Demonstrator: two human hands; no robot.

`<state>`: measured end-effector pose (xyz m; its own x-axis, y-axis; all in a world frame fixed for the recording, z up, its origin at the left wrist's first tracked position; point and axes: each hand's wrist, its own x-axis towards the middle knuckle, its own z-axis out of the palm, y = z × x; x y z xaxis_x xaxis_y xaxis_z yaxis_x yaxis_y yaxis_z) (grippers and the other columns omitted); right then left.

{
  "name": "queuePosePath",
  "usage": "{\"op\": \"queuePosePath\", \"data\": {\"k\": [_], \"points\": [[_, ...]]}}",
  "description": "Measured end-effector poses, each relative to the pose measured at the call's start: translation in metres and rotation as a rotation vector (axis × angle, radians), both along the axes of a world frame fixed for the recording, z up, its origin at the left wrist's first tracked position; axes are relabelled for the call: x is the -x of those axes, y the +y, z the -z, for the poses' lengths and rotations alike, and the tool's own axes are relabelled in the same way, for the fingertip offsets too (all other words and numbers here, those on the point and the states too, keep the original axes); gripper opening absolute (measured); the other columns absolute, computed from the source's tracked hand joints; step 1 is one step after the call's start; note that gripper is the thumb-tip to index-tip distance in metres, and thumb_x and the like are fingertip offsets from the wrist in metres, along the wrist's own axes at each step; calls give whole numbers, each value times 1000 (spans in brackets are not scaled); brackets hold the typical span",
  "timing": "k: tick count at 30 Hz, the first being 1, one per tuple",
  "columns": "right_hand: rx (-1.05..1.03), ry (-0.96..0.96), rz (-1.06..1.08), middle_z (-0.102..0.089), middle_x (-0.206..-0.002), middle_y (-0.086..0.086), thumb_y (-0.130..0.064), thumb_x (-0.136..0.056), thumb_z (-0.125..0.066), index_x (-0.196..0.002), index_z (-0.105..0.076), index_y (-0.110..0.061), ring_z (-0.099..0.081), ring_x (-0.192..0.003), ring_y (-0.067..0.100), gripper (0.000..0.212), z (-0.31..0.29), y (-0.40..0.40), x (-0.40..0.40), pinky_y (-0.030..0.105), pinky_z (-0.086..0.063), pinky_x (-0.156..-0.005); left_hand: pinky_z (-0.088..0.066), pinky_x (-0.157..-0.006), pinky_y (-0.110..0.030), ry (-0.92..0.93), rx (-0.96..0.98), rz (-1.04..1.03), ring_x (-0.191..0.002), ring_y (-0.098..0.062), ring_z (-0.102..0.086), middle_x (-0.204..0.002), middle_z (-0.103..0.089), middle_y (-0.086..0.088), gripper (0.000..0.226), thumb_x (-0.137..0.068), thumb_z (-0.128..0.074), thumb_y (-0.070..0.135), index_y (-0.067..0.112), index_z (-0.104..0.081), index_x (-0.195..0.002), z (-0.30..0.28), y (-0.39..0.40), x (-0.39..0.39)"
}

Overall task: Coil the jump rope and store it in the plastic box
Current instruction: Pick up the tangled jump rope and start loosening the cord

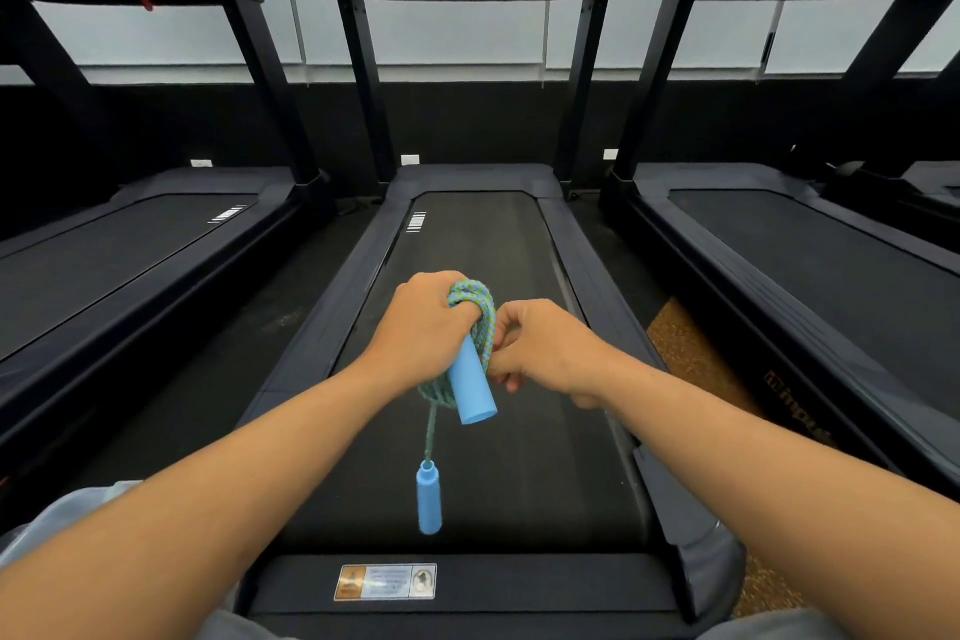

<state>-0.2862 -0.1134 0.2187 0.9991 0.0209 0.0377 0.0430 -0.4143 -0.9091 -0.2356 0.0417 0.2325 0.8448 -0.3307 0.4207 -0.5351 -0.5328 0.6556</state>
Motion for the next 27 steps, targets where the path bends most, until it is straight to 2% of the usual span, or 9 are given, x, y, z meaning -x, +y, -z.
{"op": "queuePosePath", "data": {"k": [4,8,13,16,19,22,24,26,27], "points": [[-89,8,33,-60,-67,9,9,-82,-66,-86,-58,-9,-54,-55,14,20,-1,-5,-2,23,-46,-50,-34,-55,-37,4,-60,-7,-61,-25,-40,-63,-55,-13,26,-78,-50,29,7,-48,-66,2,7,-7],[-170,-149,158,-66,-72,4,4,-89,-58,-92,-72,-11,-57,-59,12,21,-14,-18,-5,25,-48,-55,-43,-58,-38,62,-166,-48,-66,-30,-49,-71,-61,-18,30,-94,-59,22,-1,-55,-75,9,17,-16],[-755,-173,96,-60,-67,3,14,-88,-41,-106,-64,-9,-57,-62,16,38,-36,-27,0,31,-50,-70,-38,-54,-34,118,-350,-30,-76,-35,-60,-69,-60,-9,24,-92,-60,20,5,-56,-74,18,14,-15],[-962,-122,1,-56,-74,4,3,-92,-41,-114,-61,-12,-38,-49,13,33,-50,-36,5,28,-46,-58,-35,-50,-31,120,-420,-2,-68,-29,-52,-64,-54,-4,27,-92,-58,19,11,-48,-68,19,12,-12],[-998,-151,-60,-59,-80,2,0,-92,-44,-118,-60,-16,-28,-44,9,34,-64,-46,10,24,-40,-50,-34,-52,-34,108,-433,15,-66,-29,-48,-62,-53,-4,29,-91,-56,18,13,-46,-65,16,10,-9],[-1095,-239,-35,-55,-72,3,-1,-90,-49,-118,-62,-14,-45,-51,13,34,-73,-52,15,28,-47,-58,-36,-53,-35,70,-417,17,-66,-31,-50,-63,-56,-4,25,-89,-56,19,13,-48,-67,15,11,-10],[-1159,-227,-74,-46,-60,0,-10,-83,-58,-115,-64,-14,-46,-50,13,32,-75,-59,16,28,-46,-57,-40,-56,-36,48,-371,21,-70,-35,-55,-65,-58,-4,23,-89,-56,21,14,-49,-68,17,11,-11],[-1018,-111,-105,-30,-50,-5,-25,-82,-67,-108,-70,-13,-32,-40,9,29,-75,-67,17,23,-35,-45,-44,-62,-40,3,-299,-8,-78,-39,-58,-69,-61,-4,21,-88,-55,25,16,-49,-69,18,11,-12],[-823,-48,-86,-24,-49,-6,-30,-85,-69,-106,-72,-9,-25,-38,8,30,-74,-72,18,22,-26,-42,-45,-64,-42,-18,-260,-32,-80,-41,-58,-70,-60,-4,21,-89,-55,25,17,-49,-71,17,12,-13]]}}
